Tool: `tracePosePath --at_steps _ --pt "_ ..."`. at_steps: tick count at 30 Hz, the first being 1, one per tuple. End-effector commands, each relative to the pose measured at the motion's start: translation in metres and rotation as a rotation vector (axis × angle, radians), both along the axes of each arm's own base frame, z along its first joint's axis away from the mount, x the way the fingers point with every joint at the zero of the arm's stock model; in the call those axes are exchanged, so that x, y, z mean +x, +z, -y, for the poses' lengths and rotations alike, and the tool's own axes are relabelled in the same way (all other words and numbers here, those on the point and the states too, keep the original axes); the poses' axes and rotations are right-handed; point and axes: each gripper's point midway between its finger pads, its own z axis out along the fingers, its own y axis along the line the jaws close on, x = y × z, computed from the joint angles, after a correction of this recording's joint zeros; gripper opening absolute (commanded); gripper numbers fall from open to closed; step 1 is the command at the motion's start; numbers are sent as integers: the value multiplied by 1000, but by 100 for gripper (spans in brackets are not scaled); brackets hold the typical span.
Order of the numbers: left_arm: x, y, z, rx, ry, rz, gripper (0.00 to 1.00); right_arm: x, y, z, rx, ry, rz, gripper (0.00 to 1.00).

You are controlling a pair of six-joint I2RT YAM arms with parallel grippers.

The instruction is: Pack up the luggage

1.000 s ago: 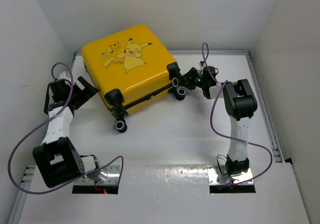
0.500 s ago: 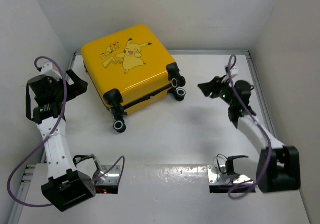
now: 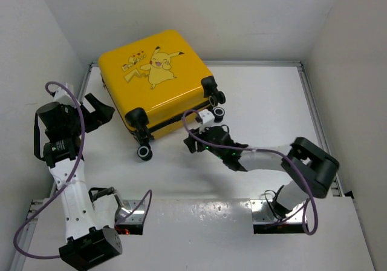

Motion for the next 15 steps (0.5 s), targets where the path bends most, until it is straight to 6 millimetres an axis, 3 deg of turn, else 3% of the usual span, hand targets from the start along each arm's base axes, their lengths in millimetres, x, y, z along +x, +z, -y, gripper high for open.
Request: tracePosePath --at_steps 1,2,3,6,12,15 --pt "1 -9 -3 -23 34 -29 94 51 40 -17 0 -242 175 56" --pt "1 -9 -3 -23 34 -29 94 71 72 -26 39 -322 219 53" --pt "3 -12 -8 -8 54 -42 94 74 35 -26 -63 -337 175 51" --pt "5 -19 -14 -5 69 -65 94 94 37 -35 -26 -360 185 48" --pt "9 -24 -21 24 61 -83 94 96 10 -37 -88 -362 153 45" --pt "10 -26 -25 27 66 -93 94 95 7 -35 -109 -359 157 44"
